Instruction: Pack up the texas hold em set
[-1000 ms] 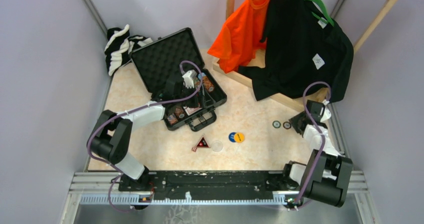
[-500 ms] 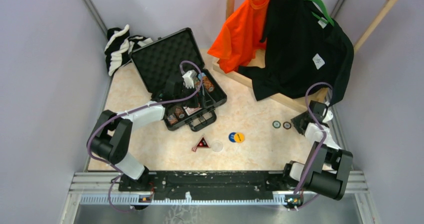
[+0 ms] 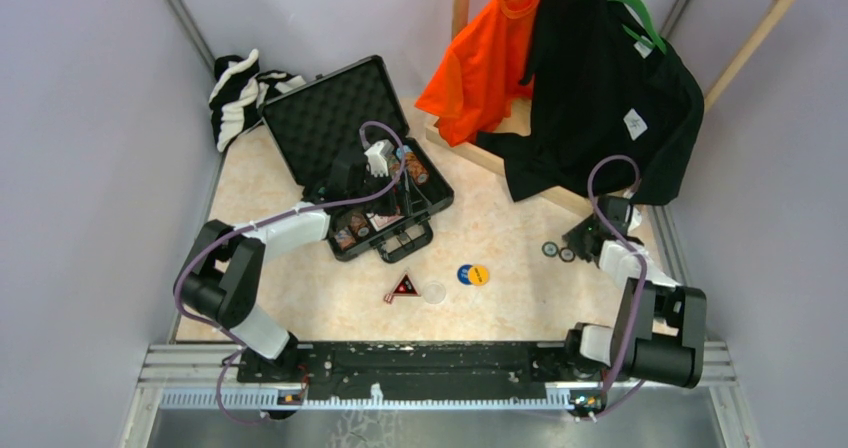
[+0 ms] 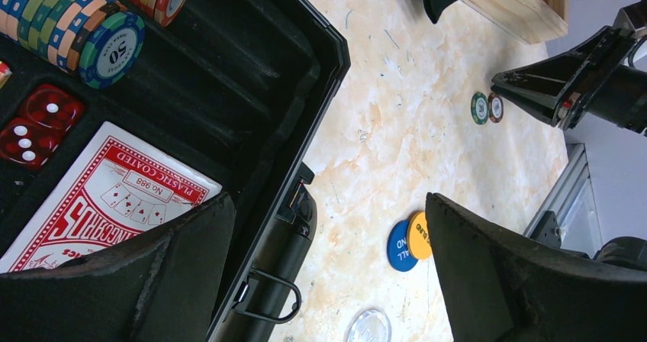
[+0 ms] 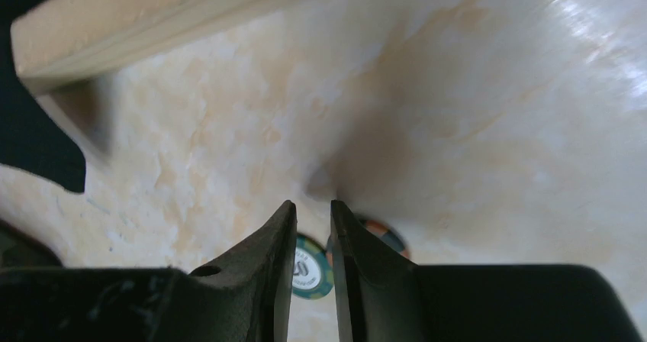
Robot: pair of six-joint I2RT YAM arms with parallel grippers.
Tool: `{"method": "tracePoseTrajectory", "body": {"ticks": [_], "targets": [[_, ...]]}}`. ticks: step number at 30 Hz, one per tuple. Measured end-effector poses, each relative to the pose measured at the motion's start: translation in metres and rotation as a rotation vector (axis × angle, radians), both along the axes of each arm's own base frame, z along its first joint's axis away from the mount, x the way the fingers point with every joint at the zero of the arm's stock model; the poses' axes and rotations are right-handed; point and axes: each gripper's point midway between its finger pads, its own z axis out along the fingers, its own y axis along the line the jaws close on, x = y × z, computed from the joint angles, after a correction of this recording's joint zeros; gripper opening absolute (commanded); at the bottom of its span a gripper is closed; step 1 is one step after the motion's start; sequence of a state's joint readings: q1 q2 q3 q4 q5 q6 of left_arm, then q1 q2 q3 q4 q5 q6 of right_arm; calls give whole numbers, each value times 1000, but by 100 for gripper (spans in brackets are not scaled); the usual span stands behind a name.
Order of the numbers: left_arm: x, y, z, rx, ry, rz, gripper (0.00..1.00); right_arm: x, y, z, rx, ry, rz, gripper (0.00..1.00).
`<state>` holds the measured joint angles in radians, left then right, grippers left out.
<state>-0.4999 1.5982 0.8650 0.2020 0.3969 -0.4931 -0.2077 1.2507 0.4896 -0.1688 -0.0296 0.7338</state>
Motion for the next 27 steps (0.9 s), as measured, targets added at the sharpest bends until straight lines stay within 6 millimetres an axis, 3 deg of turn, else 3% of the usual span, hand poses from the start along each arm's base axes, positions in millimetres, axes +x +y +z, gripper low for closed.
{"method": "tracePoseTrajectory", "body": {"ticks": [9,21,24,27], "targets": [[0,0,0,1,-1,1,99,-1,48,-1,55,-28,110,25],[1,1,0,4,-2,7,99,-1,75,1,102,-42,222,31],[1,1,0,4,-2,7,99,-8,83,2,81,-20,272,44],[2,1,-1,5,-3,10,99,-20,75,5,22,10,272,55]]}}
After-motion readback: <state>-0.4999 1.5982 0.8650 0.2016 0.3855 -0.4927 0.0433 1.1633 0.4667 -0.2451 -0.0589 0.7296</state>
